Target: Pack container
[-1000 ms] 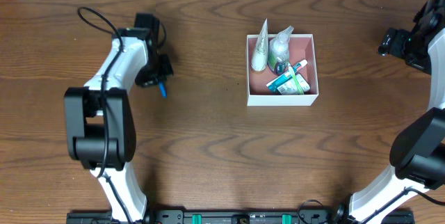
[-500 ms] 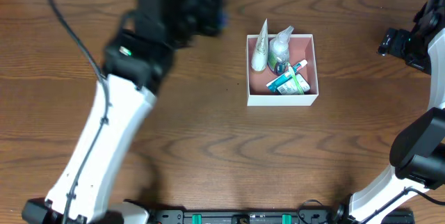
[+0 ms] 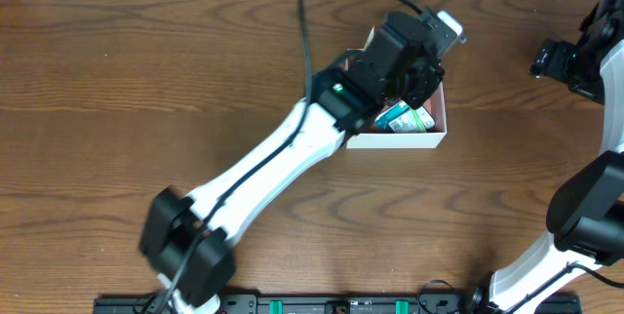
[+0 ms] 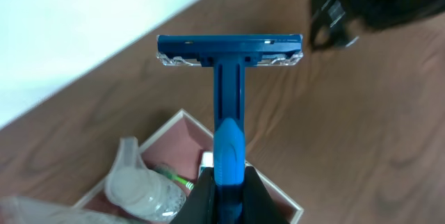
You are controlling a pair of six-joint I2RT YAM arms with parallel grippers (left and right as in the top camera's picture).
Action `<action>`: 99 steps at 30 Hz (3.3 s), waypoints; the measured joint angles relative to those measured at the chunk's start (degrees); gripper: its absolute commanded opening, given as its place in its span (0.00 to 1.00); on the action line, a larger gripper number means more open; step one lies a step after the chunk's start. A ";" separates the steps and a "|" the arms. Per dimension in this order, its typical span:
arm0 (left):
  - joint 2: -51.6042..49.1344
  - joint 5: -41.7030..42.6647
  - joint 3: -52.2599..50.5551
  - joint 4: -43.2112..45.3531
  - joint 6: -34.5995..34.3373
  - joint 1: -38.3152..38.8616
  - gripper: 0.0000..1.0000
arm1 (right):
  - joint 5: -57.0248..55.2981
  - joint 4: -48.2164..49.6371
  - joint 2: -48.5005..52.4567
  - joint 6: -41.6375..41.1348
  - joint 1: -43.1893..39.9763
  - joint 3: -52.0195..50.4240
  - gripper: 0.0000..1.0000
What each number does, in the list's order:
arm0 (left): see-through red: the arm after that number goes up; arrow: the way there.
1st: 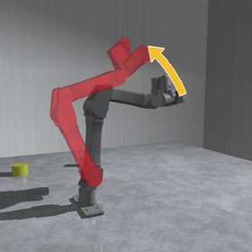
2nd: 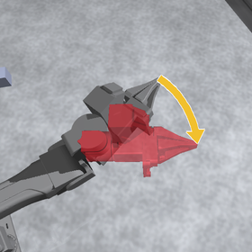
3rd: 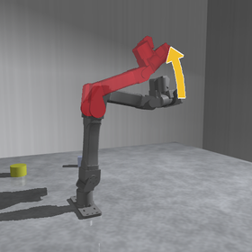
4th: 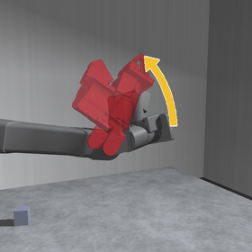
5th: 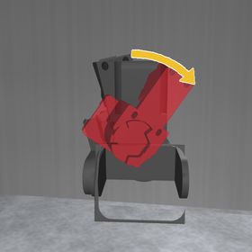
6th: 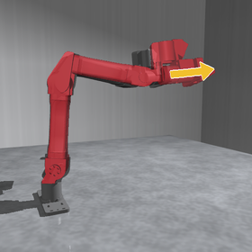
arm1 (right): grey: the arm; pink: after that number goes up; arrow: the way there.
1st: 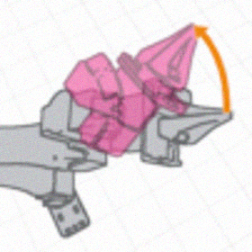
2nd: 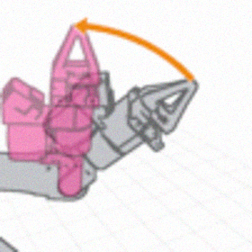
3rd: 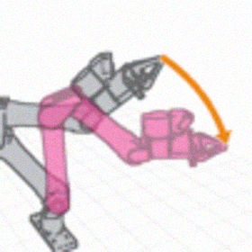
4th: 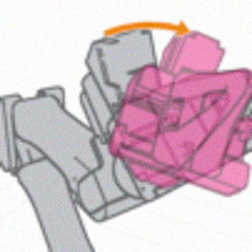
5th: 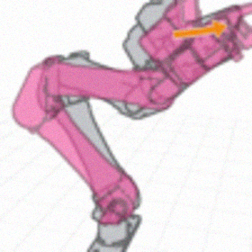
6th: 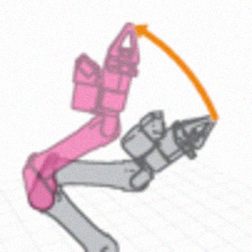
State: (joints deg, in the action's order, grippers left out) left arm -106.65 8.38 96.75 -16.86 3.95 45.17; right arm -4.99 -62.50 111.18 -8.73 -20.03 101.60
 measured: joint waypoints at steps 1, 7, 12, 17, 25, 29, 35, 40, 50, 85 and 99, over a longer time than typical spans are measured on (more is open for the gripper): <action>-1.51 -0.13 -0.09 0.50 0.39 -0.07 0.06 | 0.00 -0.02 0.00 0.00 0.00 0.00 0.99; -8.35 -0.98 -0.74 3.56 1.07 -0.15 0.11 | 0.00 -0.02 0.00 0.00 0.00 0.00 0.99; -10.51 -1.11 -0.74 5.18 1.07 -0.15 0.11 | 0.00 -0.02 0.00 0.00 0.00 0.00 0.99; -11.17 -1.38 -0.74 5.27 1.07 -0.15 0.14 | -0.02 -0.02 0.00 0.00 0.00 0.00 0.99; -11.34 -3.91 -0.74 5.14 1.27 -0.15 0.17 | 0.00 -0.02 0.00 0.00 0.00 0.00 0.99; -12.09 -4.33 -0.74 4.70 1.27 -0.15 0.17 | 0.00 -0.02 0.00 0.00 0.00 0.00 0.99; -12.61 -4.42 -0.74 4.28 1.75 -0.15 0.29 | 0.00 -0.02 0.00 0.00 0.00 0.00 0.99; -12.52 -4.39 -0.74 4.26 1.73 -0.15 0.30 | -0.02 -0.02 0.00 0.00 0.00 0.00 0.99; 0.83 -4.46 -1.36 -3.72 2.08 -0.15 0.62 | -0.02 0.00 0.00 0.00 0.00 0.00 0.99; 20.31 -4.55 -1.29 -37.27 -3.91 -0.57 0.98 | 0.00 -0.02 0.00 0.00 0.00 -0.02 0.99; 36.22 -2.71 -26.32 -16.90 -3.48 -12.22 0.98 | -0.04 -0.02 0.00 0.00 0.00 -0.02 0.99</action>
State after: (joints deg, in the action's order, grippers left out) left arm -70.43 5.67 70.43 -33.76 0.47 32.95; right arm -5.04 -62.52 111.18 -8.73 -20.03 101.58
